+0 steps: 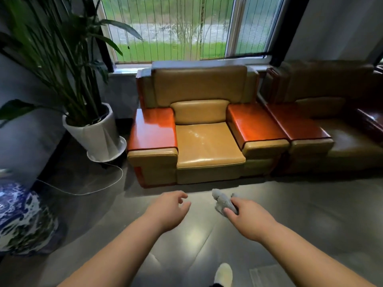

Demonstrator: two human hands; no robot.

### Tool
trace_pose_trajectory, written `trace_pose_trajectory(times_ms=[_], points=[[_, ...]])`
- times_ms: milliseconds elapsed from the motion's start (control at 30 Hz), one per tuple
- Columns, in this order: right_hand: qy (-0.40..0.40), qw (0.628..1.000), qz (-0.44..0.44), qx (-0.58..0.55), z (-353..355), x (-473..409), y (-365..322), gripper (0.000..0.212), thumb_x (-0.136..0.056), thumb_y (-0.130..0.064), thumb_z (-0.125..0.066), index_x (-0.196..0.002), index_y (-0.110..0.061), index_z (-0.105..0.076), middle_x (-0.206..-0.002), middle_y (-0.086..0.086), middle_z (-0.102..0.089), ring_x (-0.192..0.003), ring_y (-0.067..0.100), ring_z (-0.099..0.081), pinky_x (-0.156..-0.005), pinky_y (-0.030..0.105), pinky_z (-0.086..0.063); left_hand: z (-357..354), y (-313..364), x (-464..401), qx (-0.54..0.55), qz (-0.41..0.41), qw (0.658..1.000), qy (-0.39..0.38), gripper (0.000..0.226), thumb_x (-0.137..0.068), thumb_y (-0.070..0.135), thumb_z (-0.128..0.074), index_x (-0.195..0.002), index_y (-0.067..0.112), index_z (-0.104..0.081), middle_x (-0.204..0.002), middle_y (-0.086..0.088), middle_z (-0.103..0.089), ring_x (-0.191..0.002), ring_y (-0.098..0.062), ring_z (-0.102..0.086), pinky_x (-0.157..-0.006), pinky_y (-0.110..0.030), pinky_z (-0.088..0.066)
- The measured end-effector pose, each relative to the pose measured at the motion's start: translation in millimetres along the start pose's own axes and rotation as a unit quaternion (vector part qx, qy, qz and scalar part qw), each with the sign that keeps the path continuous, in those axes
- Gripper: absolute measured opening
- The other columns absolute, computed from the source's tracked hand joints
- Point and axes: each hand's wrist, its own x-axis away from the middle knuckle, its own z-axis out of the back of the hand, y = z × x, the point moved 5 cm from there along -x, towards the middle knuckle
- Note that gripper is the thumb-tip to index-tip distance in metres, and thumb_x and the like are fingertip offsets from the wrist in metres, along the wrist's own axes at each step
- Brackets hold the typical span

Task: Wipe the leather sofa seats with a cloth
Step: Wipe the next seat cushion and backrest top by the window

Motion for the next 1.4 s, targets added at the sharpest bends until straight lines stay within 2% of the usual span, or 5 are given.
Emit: trace_pose_trajectory(times_ms=[400, 833, 1067, 1200, 1400], points=[[-0.057, 0.998, 0.012, -0.039, 52.2, -208.2, 56.6, 0.031, -0.102, -0.053, -0.048, -0.123, -0.034, -0.061, -0.126, -0.008, -0.063, -0.104, 0.008, -0.062, -0.09, 0.03, -0.054, 36.6, 31.7, -205.0, -0.047, 0.039, 0.998, -0.004, 0.042, -0.103, 0.052, -0.055, -0.14, 0.033, -0.063, -0.127, 0.012, -0.07, -0.11, -0.007, -0.066, -0.094, -0.03, -0.058], [-0.087, 0.993, -0.015, -0.076, 103.5, -391.4, 101.5, 0.02, -0.101, -0.053, -0.049, -0.103, -0.035, -0.057, -0.095, -0.011, -0.065, -0.087, 0.005, -0.062, -0.079, 0.034, -0.055, 72.2, 48.2, -384.9, -0.051, 0.072, 0.996, -0.025, 0.042, -0.103, 0.052, -0.053, -0.138, 0.032, -0.064, -0.121, 0.012, -0.072, -0.106, -0.007, -0.068, -0.095, -0.036, -0.059], [-0.103, 0.991, -0.046, -0.074, 98.1, -482.8, 95.1, 0.035, -0.097, -0.058, -0.046, -0.113, -0.031, -0.063, -0.117, -0.008, -0.066, -0.097, 0.015, -0.066, -0.085, 0.036, -0.054, 99.1, 15.5, -502.0, -0.061, 0.056, 0.995, -0.061, 0.045, -0.103, 0.05, -0.049, -0.141, 0.028, -0.062, -0.132, 0.007, -0.07, -0.117, -0.016, -0.065, -0.1, -0.034, -0.054], [-0.111, 0.987, -0.085, -0.081, 94.9, -536.8, 85.1, 0.025, -0.1, -0.053, -0.049, -0.09, -0.03, -0.054, -0.084, -0.008, -0.061, -0.082, 0.018, -0.061, -0.074, 0.037, -0.049, 126.0, -15.8, -578.1, -0.101, 0.034, 0.989, -0.101, 0.044, -0.103, 0.05, -0.049, -0.139, 0.029, -0.064, -0.132, 0.007, -0.07, -0.118, -0.017, -0.064, -0.1, -0.036, -0.055], [-0.109, 0.972, -0.169, -0.124, 86.5, -603.7, 63.9, 0.029, -0.102, -0.049, -0.049, -0.079, -0.033, -0.043, -0.073, -0.007, -0.054, -0.071, 0.012, -0.053, -0.061, 0.03, -0.039, 172.1, -55.9, -685.0, -0.183, -0.01, 0.97, -0.158, 0.044, -0.104, 0.049, -0.045, -0.139, 0.028, -0.062, -0.132, 0.004, -0.069, -0.118, -0.02, -0.064, -0.095, -0.033, -0.054]])
